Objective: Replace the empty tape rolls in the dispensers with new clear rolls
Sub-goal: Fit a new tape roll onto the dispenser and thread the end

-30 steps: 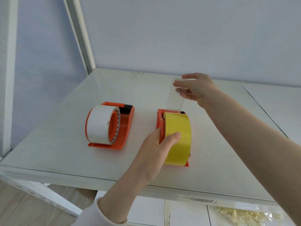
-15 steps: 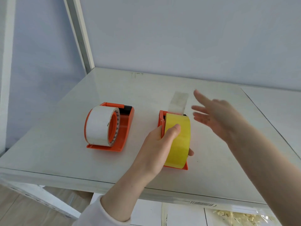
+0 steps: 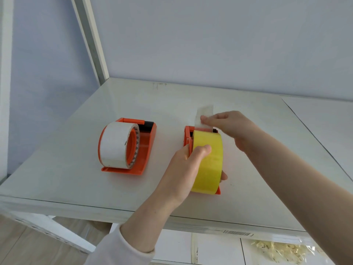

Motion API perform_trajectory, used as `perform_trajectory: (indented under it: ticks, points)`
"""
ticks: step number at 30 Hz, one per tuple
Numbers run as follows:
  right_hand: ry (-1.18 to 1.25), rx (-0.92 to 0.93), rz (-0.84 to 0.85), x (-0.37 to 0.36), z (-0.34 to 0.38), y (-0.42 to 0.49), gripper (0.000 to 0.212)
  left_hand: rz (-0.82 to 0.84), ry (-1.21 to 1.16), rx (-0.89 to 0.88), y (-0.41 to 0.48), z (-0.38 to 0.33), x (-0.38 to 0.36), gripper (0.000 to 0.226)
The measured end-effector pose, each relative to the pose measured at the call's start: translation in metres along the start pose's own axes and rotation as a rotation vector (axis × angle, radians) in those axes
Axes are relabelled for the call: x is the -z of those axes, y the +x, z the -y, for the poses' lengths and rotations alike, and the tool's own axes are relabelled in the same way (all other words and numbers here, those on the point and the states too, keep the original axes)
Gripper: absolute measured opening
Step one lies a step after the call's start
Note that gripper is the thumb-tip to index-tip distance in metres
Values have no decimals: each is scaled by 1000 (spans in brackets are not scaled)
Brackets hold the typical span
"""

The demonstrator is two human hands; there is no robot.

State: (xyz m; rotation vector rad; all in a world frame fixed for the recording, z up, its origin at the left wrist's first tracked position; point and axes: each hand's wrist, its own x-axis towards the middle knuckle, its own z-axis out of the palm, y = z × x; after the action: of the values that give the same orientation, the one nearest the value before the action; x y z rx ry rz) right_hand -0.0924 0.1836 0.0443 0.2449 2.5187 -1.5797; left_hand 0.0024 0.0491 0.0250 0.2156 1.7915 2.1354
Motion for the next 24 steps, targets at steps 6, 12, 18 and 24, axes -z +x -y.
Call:
perform_trajectory:
  ticks: [6,12,18,24]
  points:
    - [292,-6,52,-2,20,15,8,1,-4,-12,-1,0,6,44]
    - [485,-90,193,8,29,4,16,-73,15,20,4,0,1,40]
    - [332,43,245,4,27,-1,20,-60,20,35,4,-2,1,42]
    - [123,182,-41,1,25,10,13,-31,44,8,-1,0,1,29]
